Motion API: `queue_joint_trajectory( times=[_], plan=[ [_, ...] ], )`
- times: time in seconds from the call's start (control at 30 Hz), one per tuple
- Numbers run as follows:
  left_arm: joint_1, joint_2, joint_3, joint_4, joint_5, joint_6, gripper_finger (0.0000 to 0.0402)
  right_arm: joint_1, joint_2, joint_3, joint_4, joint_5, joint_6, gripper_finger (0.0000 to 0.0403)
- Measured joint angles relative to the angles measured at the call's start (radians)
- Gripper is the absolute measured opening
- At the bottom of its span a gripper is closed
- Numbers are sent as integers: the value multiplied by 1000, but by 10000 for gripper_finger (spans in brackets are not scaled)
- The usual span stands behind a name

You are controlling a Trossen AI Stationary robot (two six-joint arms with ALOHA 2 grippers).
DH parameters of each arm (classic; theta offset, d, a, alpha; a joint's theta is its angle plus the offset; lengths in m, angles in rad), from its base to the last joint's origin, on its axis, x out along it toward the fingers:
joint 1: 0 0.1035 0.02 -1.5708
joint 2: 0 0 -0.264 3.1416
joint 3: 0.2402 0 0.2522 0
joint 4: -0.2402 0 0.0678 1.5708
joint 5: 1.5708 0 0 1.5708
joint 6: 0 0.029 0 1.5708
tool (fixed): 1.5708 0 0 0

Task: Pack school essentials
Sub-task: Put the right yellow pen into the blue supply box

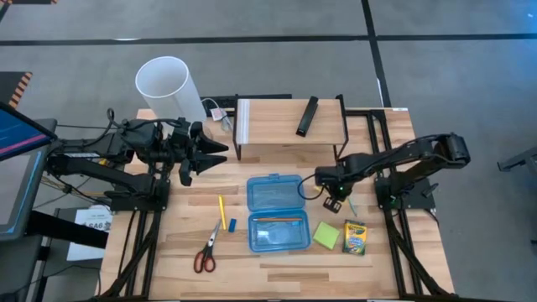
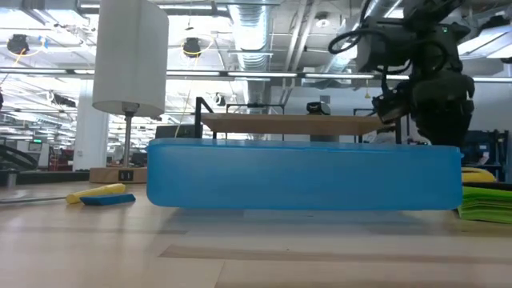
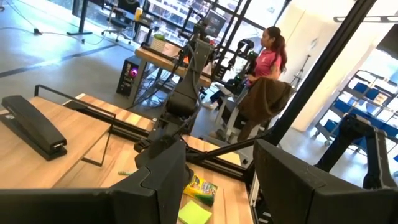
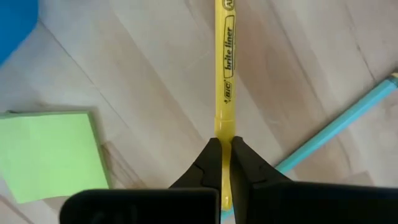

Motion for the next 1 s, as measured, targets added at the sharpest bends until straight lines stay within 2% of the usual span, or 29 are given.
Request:
queue_joint_trajectory(
  times=[0.3, 0.57, 0.77, 1.0],
  plan=[
    [0, 0, 0, 0, -1, 1, 176, 0, -65, 16, 21, -7, 5, 17],
    [0, 0, -1, 0, -14, 9, 176, 17, -71, 138, 108, -8, -18, 17],
    [0, 0, -1, -4, -14, 14, 176, 60, 10, 269, 262, -7, -59, 17],
    [0, 0, -1, -23, -14, -3, 176, 141, 219, 462, 247, -15, -184, 17]
  ],
)
